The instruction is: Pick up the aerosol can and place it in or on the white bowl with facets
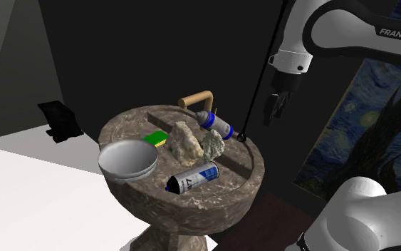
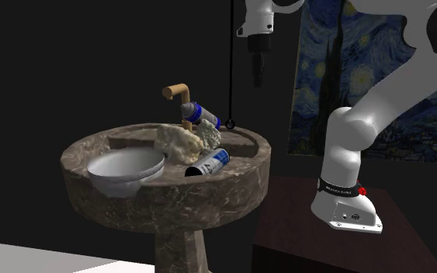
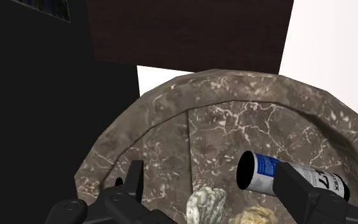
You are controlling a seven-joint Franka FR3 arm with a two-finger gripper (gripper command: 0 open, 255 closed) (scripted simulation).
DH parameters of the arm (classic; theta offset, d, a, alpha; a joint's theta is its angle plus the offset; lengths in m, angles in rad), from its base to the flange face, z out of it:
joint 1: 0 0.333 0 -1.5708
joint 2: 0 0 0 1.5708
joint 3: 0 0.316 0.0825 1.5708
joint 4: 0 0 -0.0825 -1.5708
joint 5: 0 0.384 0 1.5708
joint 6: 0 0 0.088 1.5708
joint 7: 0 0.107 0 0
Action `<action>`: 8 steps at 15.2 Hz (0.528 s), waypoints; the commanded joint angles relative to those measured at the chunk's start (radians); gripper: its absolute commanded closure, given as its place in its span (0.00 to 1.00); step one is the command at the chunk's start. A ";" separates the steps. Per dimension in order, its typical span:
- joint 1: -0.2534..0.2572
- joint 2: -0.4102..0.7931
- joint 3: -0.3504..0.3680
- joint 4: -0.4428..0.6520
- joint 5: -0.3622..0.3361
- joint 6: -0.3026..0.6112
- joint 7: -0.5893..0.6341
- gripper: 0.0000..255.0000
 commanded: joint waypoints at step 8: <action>0.121 0.136 0.019 -0.062 -0.021 0.230 -0.240 0.00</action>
